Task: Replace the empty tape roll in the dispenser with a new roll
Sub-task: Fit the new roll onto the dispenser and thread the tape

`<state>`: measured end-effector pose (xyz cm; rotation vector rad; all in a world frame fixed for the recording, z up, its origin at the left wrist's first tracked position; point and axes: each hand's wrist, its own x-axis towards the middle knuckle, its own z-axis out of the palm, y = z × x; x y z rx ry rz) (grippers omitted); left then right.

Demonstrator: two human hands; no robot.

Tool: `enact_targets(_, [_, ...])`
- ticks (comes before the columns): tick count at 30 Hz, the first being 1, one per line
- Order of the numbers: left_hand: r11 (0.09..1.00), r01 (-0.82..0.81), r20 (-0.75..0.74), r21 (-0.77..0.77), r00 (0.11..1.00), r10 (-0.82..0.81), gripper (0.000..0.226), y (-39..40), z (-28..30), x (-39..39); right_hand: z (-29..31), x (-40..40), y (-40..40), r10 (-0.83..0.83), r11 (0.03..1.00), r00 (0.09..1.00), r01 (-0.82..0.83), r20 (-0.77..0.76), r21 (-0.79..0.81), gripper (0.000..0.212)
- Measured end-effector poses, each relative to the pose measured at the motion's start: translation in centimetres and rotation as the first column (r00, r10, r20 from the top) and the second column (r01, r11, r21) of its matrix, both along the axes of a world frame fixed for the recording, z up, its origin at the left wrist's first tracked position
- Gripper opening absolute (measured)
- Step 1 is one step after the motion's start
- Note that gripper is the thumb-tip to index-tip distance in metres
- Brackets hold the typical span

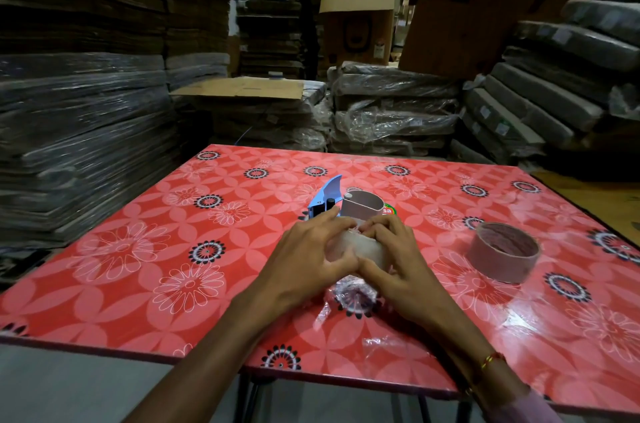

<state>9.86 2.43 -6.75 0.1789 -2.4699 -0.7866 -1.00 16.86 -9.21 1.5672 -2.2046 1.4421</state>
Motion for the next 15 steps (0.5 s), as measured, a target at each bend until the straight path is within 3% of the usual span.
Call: enact_targets(15, [0.999,0.004,-0.023,0.051,1.000,-0.003,0.070,-0.20,-0.15,-0.56,0.25,-0.08,0.24,0.013,1.000,0.999,-0.013,0.033,0.005,0.024])
